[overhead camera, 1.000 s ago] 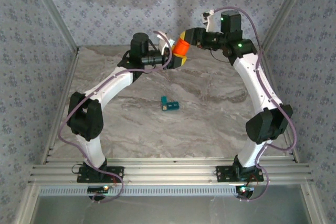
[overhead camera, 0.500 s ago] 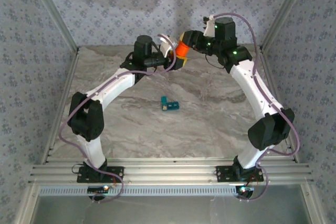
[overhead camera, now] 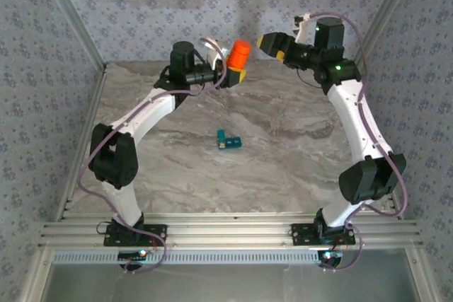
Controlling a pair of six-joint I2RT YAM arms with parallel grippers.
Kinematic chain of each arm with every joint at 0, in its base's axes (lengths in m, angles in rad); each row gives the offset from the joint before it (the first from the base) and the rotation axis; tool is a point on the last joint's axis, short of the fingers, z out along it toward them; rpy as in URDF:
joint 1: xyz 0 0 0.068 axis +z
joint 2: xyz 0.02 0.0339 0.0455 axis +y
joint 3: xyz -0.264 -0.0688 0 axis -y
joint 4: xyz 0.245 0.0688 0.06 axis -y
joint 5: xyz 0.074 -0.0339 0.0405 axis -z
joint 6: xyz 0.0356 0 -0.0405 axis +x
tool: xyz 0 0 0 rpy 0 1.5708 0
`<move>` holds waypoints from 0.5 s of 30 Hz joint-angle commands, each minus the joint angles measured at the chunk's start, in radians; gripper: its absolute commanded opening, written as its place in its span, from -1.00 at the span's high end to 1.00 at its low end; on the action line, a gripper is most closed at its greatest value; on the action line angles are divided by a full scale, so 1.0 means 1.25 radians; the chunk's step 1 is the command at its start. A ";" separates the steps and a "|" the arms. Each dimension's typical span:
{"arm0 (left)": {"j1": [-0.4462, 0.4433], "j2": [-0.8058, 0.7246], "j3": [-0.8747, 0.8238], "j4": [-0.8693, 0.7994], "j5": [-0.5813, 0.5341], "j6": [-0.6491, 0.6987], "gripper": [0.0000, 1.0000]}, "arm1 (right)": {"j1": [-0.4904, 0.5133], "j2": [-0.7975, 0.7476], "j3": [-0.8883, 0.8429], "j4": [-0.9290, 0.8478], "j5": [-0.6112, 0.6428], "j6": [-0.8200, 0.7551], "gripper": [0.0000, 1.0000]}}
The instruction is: Sort the pills into containers
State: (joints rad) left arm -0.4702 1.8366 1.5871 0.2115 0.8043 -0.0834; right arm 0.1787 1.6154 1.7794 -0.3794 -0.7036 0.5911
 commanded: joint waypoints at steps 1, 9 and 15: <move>0.005 -0.002 0.053 0.015 0.101 -0.035 1.00 | -0.024 -0.018 0.035 -0.024 -0.097 -0.096 -0.72; 0.006 0.020 0.093 -0.012 0.201 -0.088 1.00 | -0.034 0.077 0.175 -0.098 -0.212 -0.183 -0.73; 0.002 0.032 0.119 -0.048 0.232 -0.089 1.00 | -0.009 0.142 0.275 -0.160 -0.234 -0.206 -0.74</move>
State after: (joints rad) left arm -0.4610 1.8675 1.6890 0.1688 1.0336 -0.1791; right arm 0.1516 1.7615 2.0670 -0.5087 -0.9443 0.3782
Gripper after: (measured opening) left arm 0.536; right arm 0.872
